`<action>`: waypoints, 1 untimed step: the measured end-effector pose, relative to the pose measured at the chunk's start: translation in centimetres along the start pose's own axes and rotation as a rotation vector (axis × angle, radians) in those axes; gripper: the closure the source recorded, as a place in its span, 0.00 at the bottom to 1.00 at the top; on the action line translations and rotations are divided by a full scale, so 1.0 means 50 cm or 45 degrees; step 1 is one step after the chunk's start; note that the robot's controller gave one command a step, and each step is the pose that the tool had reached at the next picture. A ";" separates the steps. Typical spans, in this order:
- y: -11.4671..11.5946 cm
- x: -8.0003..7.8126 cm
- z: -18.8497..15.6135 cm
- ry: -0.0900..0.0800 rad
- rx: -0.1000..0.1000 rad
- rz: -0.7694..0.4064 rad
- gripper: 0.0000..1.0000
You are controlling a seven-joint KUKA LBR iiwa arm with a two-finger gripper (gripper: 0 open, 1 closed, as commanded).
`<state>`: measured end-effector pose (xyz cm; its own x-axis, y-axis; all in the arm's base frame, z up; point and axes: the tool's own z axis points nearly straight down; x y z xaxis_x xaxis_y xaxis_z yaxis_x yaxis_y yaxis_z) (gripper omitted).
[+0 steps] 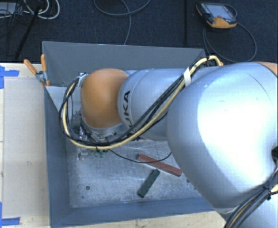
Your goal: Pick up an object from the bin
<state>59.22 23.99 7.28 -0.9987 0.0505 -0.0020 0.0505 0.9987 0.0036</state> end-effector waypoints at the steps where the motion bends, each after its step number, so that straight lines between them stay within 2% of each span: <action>1: -0.005 0.049 -0.028 0.009 0.009 -0.195 1.00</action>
Offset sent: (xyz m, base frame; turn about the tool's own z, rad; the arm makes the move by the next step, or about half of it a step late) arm -0.0844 -0.0064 0.1227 0.1463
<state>56.76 23.86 8.67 -0.9947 -0.1022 0.0053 -0.1022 0.9948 -0.0036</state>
